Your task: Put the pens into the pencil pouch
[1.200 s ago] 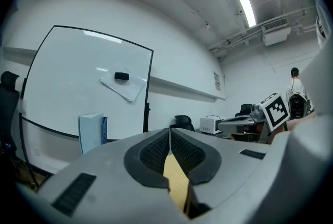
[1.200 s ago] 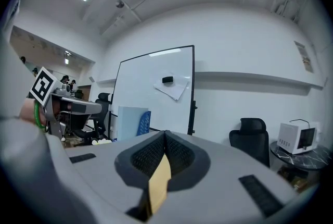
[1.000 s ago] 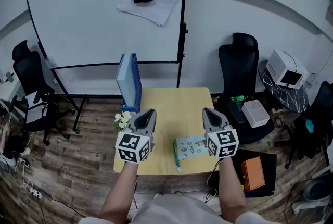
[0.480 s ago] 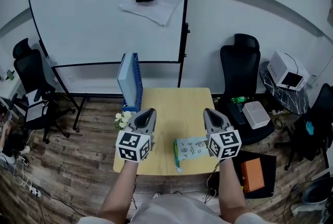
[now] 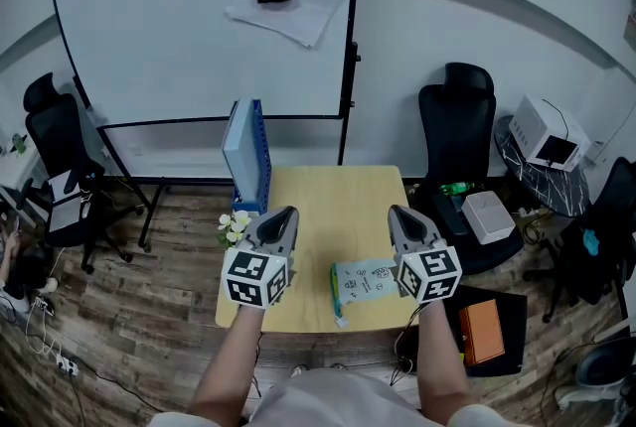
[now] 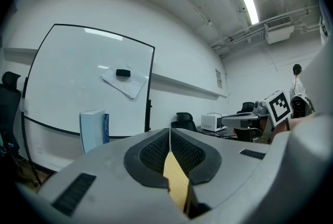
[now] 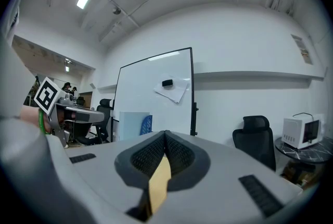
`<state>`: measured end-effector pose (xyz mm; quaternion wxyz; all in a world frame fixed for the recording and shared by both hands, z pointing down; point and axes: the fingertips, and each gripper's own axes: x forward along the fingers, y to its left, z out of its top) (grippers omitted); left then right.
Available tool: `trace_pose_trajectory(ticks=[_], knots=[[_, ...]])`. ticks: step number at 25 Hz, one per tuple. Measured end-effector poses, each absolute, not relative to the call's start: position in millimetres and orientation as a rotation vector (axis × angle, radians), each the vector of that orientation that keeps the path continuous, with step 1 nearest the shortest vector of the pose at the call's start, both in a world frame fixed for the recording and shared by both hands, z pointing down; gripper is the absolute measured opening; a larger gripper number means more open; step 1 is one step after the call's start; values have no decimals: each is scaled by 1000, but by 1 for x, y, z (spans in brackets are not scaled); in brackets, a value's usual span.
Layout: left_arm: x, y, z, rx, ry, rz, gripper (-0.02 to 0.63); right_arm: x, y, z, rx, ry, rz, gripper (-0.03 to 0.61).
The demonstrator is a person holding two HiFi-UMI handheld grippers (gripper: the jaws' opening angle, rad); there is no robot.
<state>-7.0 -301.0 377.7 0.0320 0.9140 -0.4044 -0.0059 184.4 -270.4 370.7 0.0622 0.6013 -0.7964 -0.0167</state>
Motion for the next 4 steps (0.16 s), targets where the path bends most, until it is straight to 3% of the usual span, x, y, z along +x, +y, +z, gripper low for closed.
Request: trace_pose_trajectory(ticks=[4], knots=[[-6,-301,379,2812,-1241,-13,20,185,-272,370,1818,-2411,-49,1]])
